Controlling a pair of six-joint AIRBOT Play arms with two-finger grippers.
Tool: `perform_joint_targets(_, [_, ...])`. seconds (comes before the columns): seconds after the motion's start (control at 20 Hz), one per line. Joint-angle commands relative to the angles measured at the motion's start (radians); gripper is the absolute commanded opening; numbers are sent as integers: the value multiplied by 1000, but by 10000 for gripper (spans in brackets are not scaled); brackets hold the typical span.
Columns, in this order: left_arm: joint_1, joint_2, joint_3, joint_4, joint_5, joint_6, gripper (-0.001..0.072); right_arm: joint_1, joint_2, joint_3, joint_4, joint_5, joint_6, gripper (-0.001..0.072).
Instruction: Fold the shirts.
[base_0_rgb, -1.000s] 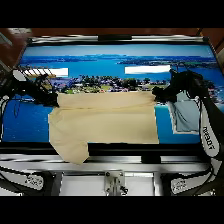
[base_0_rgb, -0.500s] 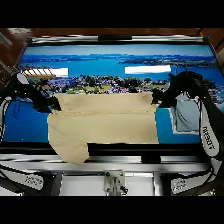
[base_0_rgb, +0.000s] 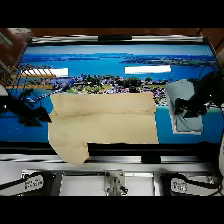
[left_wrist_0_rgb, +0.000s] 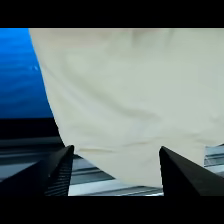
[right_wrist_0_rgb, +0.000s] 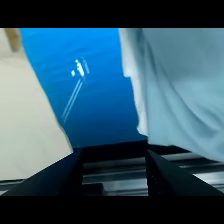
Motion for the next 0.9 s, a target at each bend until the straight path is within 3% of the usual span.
perform_joint_targets(0.0, [71, 249, -387, -17, 105, 63, 592, -103, 120, -151, 24, 24, -47, 495])
perform_joint_targets(0.25, [136, 367, -614, -101, 162, 187, 591, -131, 176, -280, 109, 80, -70, 495])
perform_joint_targets(0.35, [134, 354, -647, -105, 188, 193, 590, -130, 176, -286, 127, 84, -72, 495])
perform_joint_targets(0.45, [135, 340, -648, -149, 209, 222, 534, -131, 176, -286, 133, 93, -72, 495])
perform_joint_targets(0.7, [103, 276, -648, -155, 244, 227, 534, -130, 176, -286, 141, 96, -71, 495])
perform_joint_targets(0.8, [84, 254, -649, -193, 279, 227, 453, -131, 176, -286, 140, 95, -64, 495])
perform_joint_targets(0.85, [63, 243, -649, -206, 289, 227, 453, -131, 176, -286, 140, 97, -63, 499])
